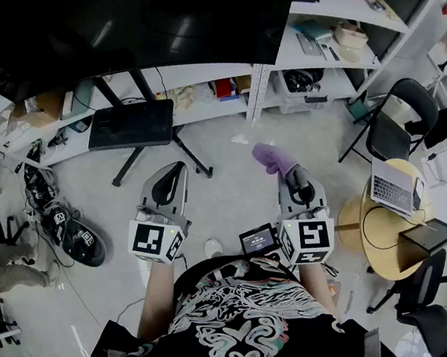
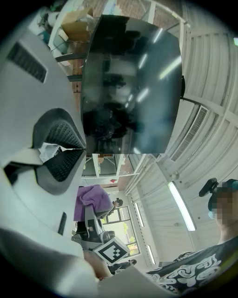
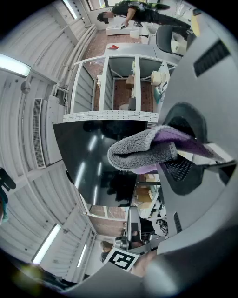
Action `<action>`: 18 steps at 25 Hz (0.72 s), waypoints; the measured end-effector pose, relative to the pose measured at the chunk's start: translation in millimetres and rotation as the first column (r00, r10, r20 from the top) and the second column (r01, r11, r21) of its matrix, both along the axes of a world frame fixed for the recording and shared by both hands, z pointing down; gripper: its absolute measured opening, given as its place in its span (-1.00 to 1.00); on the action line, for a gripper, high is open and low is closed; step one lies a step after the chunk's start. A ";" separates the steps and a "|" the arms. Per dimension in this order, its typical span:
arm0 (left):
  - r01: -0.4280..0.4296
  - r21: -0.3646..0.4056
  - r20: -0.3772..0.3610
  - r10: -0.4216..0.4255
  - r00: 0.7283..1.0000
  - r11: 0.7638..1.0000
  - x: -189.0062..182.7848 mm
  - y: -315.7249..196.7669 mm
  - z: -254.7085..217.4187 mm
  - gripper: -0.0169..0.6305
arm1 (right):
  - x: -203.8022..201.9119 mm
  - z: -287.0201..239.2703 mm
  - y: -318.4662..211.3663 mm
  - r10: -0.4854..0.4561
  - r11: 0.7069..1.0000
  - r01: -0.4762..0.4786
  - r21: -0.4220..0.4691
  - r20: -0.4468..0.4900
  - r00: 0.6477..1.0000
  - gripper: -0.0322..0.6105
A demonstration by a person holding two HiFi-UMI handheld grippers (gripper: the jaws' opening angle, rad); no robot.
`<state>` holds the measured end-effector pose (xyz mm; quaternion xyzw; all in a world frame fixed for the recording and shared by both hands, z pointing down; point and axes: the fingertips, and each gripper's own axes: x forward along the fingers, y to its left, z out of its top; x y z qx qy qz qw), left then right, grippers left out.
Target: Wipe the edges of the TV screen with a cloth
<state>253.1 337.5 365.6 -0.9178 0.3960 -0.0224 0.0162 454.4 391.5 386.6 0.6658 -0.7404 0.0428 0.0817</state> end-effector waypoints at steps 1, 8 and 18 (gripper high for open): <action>-0.001 0.001 0.000 0.001 1.000 1.000 0.6 0.3 -0.1 -0.88 | 0.4 -0.4 0.2 0.002 1.000 -0.002 0.000 -0.001 1.000 -0.66; -0.021 0.029 -0.031 0.022 0.999 0.999 6.2 0.0 -10.1 -0.88 | -0.4 -0.9 -1.1 0.023 1.000 -0.023 -0.002 -0.010 1.000 -0.66; -0.040 0.028 -0.006 0.040 0.999 0.999 3.2 -11.4 -7.4 -0.88 | 2.3 -8.6 -5.6 0.075 0.996 -0.078 0.047 0.057 0.996 -0.66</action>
